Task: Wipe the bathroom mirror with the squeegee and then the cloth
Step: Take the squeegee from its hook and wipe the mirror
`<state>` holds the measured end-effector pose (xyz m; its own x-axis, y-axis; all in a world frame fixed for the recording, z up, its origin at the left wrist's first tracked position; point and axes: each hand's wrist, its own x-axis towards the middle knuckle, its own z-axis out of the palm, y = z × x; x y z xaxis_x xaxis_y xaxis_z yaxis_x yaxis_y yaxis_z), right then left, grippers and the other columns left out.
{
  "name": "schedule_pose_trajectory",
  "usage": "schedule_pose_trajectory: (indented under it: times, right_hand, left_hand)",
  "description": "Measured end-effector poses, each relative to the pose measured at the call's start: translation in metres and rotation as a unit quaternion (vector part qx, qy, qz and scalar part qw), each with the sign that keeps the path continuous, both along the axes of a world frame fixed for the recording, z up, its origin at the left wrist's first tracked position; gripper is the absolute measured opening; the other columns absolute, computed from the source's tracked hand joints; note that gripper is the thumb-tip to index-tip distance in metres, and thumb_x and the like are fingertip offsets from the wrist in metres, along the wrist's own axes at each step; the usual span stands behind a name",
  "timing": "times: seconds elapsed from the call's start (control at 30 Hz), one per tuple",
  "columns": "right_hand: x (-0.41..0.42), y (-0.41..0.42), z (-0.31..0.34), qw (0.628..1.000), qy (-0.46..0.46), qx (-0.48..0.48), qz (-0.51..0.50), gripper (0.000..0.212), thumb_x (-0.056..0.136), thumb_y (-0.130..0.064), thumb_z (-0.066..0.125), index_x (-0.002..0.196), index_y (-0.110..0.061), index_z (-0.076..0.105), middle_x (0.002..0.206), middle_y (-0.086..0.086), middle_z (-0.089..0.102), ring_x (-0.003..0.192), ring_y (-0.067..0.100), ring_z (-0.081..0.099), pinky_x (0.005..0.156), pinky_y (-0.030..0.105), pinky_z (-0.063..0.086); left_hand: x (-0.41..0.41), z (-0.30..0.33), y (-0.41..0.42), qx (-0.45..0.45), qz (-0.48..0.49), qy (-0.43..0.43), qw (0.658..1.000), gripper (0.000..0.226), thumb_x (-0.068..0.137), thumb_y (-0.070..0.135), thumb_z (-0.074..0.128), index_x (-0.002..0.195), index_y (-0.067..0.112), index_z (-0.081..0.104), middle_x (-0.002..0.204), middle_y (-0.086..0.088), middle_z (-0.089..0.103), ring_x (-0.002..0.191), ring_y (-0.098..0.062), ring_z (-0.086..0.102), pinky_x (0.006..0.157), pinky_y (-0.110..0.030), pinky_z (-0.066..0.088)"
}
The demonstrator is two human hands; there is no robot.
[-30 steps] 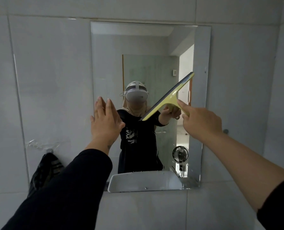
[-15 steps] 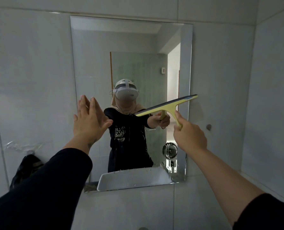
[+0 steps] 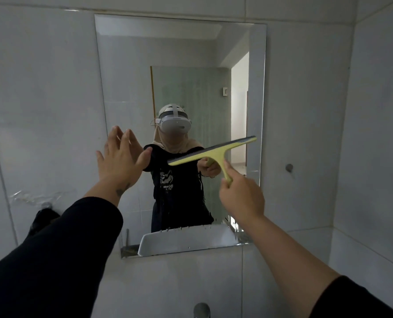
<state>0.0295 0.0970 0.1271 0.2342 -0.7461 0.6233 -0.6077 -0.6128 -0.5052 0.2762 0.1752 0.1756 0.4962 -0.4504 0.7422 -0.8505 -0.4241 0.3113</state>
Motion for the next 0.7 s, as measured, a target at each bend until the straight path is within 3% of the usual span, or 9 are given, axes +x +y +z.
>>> schedule_pose_trajectory:
  times: [0.13, 0.33, 0.47, 0.7]
  right_hand:
    - [0.027, 0.022, 0.009, 0.990, 0.086, -0.099, 0.047, 0.055, 0.096, -0.027, 0.041, 0.146, -0.043, 0.024, 0.078, 0.005, 0.059, 0.069, 0.023, 0.053, 0.056, 0.030, 0.040]
    - [0.076, 0.044, 0.024, 0.957, 0.182, -0.205, 0.096, 0.059, 0.094, -0.019, 0.041, 0.146, -0.040, 0.023, 0.091, 0.006, 0.063, 0.065, 0.023, 0.050, 0.047, 0.027, 0.030]
    - [0.097, 0.049, 0.034, 0.937, 0.227, -0.244, 0.107, 0.059, 0.094, -0.018, 0.040, 0.147, -0.039, 0.023, 0.099, 0.008, 0.064, 0.081, 0.027, 0.061, 0.047, 0.026, 0.029]
    - [0.097, 0.032, 0.042, 0.922, 0.261, -0.268, 0.099, 0.066, 0.090, -0.015, 0.042, 0.143, -0.047, 0.022, 0.102, 0.006, 0.064, 0.085, 0.028, 0.061, 0.059, 0.032, 0.037]
  left_hand:
    - [0.005, 0.004, 0.012, -0.038, 0.003, -0.011, 0.999, 0.065, 0.094, 0.048, 0.034, 0.147, 0.015, 0.019, 0.158, -0.004, 0.010, 0.142, -0.029, 0.018, 0.114, -0.056, 0.016]
    - [0.021, -0.001, 0.031, -0.017, 0.038, 0.005, 0.999, 0.060, 0.096, 0.034, 0.036, 0.148, 0.017, 0.013, 0.159, -0.007, 0.004, 0.145, -0.027, 0.010, 0.116, -0.054, 0.008]
    - [0.024, -0.008, 0.038, -0.002, 0.043, 0.012, 0.999, 0.060, 0.098, 0.035, 0.033, 0.150, 0.015, 0.008, 0.160, -0.007, 0.000, 0.147, -0.025, 0.003, 0.117, -0.053, 0.007]
    - [0.020, -0.022, 0.029, 0.000, 0.028, 0.020, 0.999, 0.060, 0.098, 0.038, 0.026, 0.150, 0.016, 0.005, 0.160, -0.005, -0.001, 0.147, -0.022, -0.001, 0.117, -0.054, 0.004]
